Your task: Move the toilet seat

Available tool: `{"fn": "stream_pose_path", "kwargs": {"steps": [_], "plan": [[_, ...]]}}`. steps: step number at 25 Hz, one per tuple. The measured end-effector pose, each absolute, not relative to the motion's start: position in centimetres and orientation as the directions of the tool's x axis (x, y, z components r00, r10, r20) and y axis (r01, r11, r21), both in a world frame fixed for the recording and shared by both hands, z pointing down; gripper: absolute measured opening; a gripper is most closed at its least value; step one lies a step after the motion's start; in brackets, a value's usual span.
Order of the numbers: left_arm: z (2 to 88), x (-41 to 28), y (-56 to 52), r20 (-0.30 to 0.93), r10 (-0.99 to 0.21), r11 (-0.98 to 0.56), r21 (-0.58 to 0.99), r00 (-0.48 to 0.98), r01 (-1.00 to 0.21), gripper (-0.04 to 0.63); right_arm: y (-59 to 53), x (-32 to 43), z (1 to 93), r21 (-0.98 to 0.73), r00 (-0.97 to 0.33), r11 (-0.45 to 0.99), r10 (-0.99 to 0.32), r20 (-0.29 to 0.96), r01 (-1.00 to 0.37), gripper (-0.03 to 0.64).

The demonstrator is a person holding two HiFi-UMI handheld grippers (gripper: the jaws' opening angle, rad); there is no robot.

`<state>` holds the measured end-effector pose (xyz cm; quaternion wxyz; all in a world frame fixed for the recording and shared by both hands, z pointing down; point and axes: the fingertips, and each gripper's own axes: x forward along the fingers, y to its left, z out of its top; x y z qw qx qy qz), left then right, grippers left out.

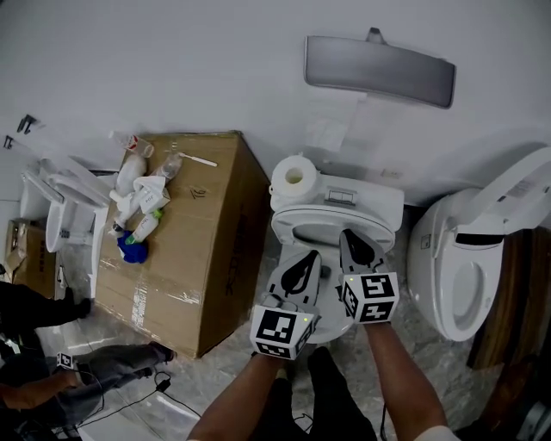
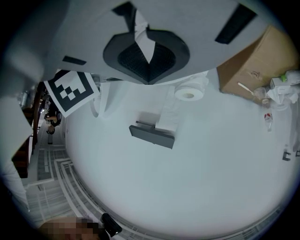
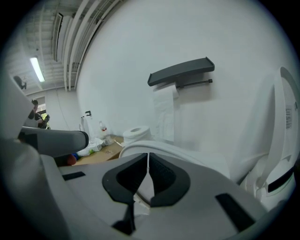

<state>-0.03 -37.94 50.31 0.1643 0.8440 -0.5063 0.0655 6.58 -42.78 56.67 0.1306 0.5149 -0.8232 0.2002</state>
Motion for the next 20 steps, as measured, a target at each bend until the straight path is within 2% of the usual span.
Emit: {"fn": "stream_pose_path", "kwargs": {"steps": [20], "plan": [[39.3, -1.4, -27.2, 0.203, -0.792, -0.534, 0.23, 0.576, -0.814, 0.008, -28.5, 6.1, 42.8, -0.173, -0.353, 0.313, -0.881, 0.315, -0.934, 0.025]]}}
